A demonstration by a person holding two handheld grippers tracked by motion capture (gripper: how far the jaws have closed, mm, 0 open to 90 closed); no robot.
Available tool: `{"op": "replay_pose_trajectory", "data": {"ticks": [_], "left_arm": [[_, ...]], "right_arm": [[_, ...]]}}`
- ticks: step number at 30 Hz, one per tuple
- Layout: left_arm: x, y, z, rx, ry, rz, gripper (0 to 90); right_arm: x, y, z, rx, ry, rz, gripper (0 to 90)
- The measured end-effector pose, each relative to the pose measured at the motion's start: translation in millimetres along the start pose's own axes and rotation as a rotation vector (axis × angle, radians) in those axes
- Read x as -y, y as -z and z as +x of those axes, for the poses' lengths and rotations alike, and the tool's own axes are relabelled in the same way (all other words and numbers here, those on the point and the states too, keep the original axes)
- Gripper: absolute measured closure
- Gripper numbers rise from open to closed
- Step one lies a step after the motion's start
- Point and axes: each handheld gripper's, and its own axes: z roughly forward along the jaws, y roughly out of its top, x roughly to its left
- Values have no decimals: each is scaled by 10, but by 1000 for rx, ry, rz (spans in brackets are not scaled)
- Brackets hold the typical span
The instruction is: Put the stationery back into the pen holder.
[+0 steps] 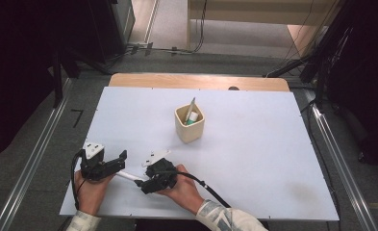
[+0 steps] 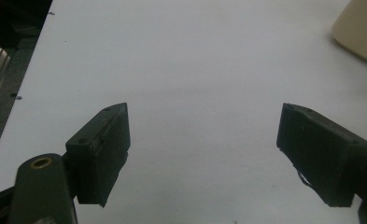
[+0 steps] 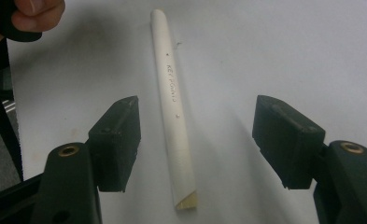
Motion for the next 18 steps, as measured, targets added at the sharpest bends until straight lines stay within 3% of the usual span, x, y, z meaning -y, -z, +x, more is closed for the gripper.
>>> {"op": "replay_pose_trajectory", "data": {"ticks": [10,18], "left_arm": [[1,-2,0,1,0,0,180],[2,-4,-1,2,-1,3,180]], "right_arm": [[4,-79,65,8,24,13,322],[40,-127,120,43,59,22,414]]}}
